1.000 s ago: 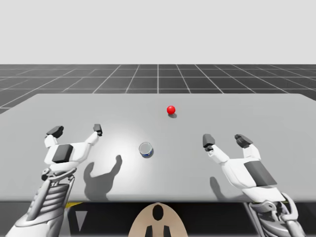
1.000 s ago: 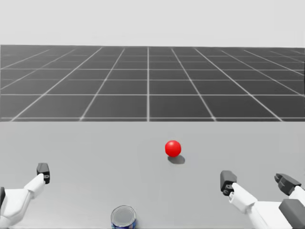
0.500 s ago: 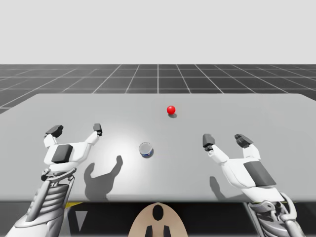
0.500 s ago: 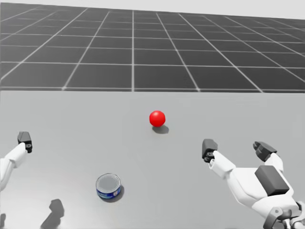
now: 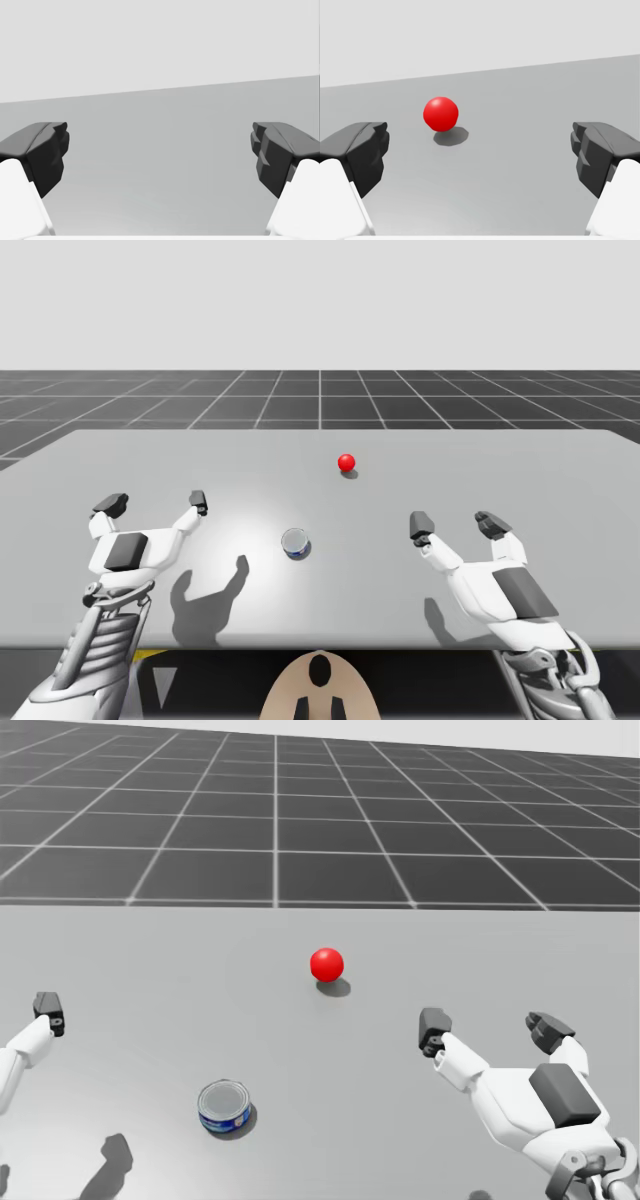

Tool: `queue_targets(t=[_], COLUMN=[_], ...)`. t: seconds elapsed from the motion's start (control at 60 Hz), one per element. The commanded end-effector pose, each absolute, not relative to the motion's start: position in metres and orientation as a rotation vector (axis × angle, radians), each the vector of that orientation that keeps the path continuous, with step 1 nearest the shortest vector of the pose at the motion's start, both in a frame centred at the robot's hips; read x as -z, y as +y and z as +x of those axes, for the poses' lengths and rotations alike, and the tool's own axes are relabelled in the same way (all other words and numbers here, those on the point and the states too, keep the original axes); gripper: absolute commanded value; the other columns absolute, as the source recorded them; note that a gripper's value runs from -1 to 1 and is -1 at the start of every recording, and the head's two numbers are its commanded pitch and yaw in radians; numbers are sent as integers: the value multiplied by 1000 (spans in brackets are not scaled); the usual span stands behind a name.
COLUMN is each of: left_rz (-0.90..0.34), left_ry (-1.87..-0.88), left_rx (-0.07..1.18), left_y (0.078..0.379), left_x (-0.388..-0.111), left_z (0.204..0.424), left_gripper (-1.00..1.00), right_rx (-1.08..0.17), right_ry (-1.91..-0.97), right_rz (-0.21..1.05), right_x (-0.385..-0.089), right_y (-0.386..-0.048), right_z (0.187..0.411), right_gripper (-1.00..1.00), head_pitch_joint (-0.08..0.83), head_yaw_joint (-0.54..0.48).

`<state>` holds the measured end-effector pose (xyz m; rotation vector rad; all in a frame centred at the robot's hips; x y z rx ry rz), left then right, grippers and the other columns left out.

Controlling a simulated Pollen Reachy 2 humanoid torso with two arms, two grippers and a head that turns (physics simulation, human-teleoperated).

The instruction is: Watch the red light. When it turns green, pick up the object.

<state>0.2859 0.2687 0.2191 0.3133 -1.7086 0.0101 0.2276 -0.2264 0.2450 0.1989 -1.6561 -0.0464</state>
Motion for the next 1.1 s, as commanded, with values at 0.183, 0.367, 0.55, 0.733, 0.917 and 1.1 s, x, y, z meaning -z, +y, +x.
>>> queue_targets(t=[0.183,0.367,0.55,0.733,0.917,1.1], left_rz=[308,307,305,305,306,306], left_ry=[-1704,-1702,-1701,-1698,-1696,-1691], left_rx=[-8,-6,-4,-1,1,8], left_y=[268,267,267,267,267,267], left_x=[-219,-219,-218,-218,-217,-216], left_z=[285,285,286,286,286,286], left_gripper=[-1000,-1000,-1000,-1000,-1000,-1000], right_rx=[68,65,63,60,56,51], right_ry=[-1652,-1652,-1654,-1656,-1656,-1650], right_rz=[220,220,214,210,208,211], right_x=[-243,-243,-243,-243,-242,-242], right_y=[-223,-222,-223,-223,-223,-222], right_z=[227,227,227,226,226,226], right_gripper=[-1000,-1000,-1000,-1000,-1000,-1000], head_pitch_joint=[413,416,418,422,444,541], head_yaw_joint=[-96,-94,-95,-95,-81,-1])
